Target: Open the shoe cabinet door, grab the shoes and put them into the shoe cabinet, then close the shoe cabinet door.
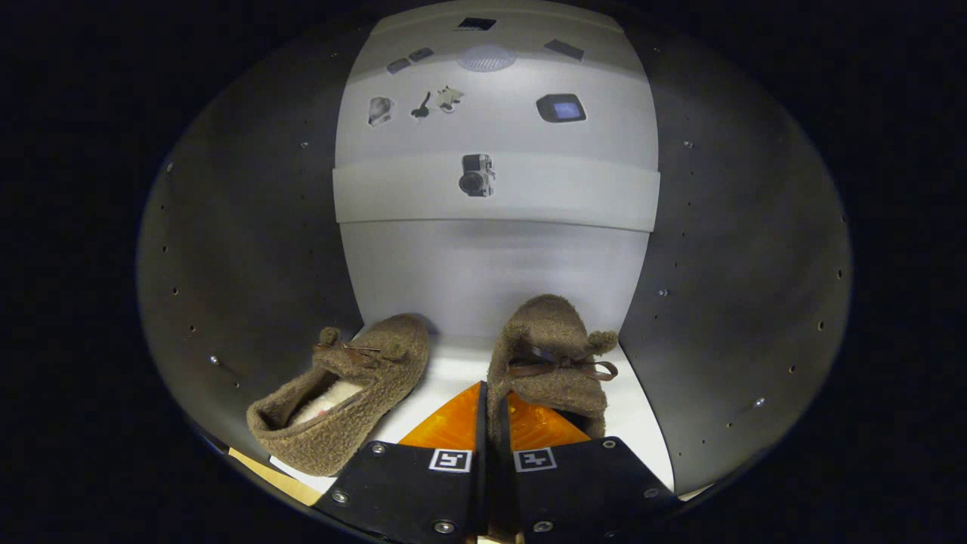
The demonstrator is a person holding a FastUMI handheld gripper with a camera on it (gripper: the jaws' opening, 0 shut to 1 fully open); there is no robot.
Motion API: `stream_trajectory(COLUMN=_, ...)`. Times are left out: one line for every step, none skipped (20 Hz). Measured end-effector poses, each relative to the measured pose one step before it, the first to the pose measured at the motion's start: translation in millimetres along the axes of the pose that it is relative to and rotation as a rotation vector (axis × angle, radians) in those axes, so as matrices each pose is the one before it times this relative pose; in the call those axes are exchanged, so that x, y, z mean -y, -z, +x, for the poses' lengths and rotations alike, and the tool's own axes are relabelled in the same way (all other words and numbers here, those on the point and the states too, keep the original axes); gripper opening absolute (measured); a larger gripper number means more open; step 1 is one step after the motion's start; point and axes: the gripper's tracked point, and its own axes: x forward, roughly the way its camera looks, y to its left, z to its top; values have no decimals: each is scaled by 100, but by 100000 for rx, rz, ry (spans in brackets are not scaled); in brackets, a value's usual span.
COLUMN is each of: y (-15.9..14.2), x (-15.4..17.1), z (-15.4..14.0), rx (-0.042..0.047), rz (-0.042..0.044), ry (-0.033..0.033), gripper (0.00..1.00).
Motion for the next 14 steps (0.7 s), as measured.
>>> stream_trajectory(y=225, x=85, z=390, rx=-1359, rz=1347, ry=-63, gripper=6)
stream_trajectory(y=329, x=-5, z=531, rx=-1935, rz=1519, ry=-402, gripper=7)
stream_trajectory(y=242, x=-169, z=277, rx=-1527, rz=2419, ry=-1406, gripper=9)
stream_trajectory(y=296, x=-278, z=185, rx=-2017, rz=2337, ry=-2169, gripper=12)
stream_trajectory(y=-166, x=-37, z=-138, rx=314, rz=1698, ry=-1157, gripper=16)
stream_trajectory(y=-219, x=103, z=-73, rx=1014, rz=608, ry=330, gripper=17)
stream_trajectory(y=-154, x=74, z=-112, rx=520, rz=-172, ry=546, gripper=17)
stream_trajectory(y=39, x=4, z=-10, rx=-32, rz=-783, ry=756, gripper=18)
stream_trajectory(y=102, x=-32, z=-185, rx=-548, rz=-467, ry=83, gripper=18)
stream_trajectory(y=-3, x=-170, z=-401, rx=541, rz=-157, ry=-78, gripper=19)
stream_trajectory(y=10, x=-6, z=-517, rx=529, rz=-406, ry=562, gripper=19)
stream_trajectory(y=-99, x=-73, z=-609, rx=851, rz=-482, ry=304, gripper=19)
stream_trajectory(y=-104, x=15, z=-661, rx=681, rz=-725, ry=577, gripper=19)
stream_trajectory(y=-85, x=-4, z=-547, rx=499, rz=-738, ry=689, gripper=19)
